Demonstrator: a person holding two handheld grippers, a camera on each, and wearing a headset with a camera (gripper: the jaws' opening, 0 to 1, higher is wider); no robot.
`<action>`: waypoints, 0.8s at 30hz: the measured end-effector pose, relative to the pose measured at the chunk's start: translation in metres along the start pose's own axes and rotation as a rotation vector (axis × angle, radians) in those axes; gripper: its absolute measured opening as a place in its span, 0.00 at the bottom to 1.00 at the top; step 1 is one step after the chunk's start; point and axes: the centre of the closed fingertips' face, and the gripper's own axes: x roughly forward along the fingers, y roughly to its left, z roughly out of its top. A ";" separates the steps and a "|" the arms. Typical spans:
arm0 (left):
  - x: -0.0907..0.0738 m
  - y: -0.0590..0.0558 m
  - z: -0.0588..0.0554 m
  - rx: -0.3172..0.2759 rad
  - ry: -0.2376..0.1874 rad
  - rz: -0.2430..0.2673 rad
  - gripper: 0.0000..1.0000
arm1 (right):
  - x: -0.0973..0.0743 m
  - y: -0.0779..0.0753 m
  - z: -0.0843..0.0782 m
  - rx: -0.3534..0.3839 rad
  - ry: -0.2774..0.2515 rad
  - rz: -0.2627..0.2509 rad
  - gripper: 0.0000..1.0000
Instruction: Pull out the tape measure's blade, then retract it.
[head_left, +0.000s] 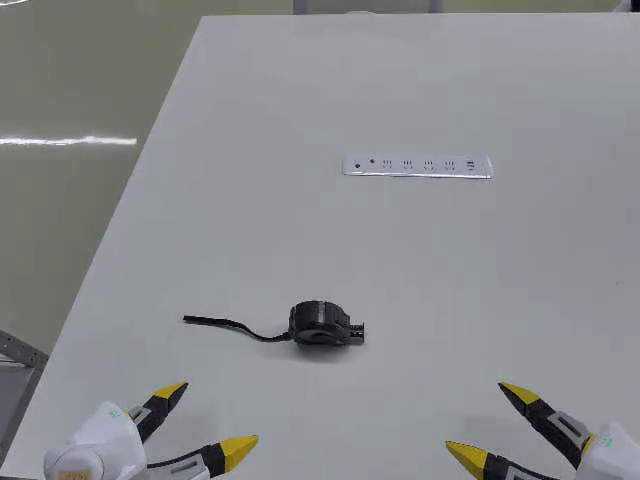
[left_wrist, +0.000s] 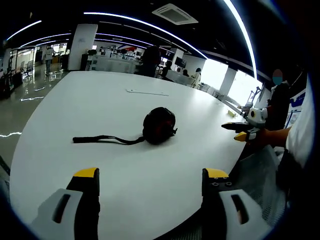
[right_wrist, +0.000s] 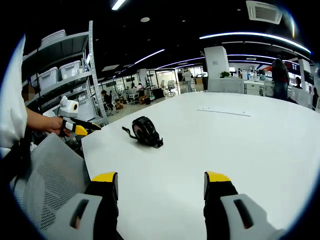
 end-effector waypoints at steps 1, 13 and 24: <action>-0.001 0.000 0.000 -0.002 -0.003 0.003 0.83 | -0.001 0.000 -0.002 -0.003 0.006 -0.004 0.70; -0.001 -0.002 -0.005 -0.006 0.003 0.003 0.84 | -0.006 0.003 -0.005 0.000 0.004 -0.004 0.73; -0.001 -0.004 -0.004 -0.005 -0.001 -0.005 0.84 | -0.008 0.004 -0.004 0.009 -0.004 -0.010 0.74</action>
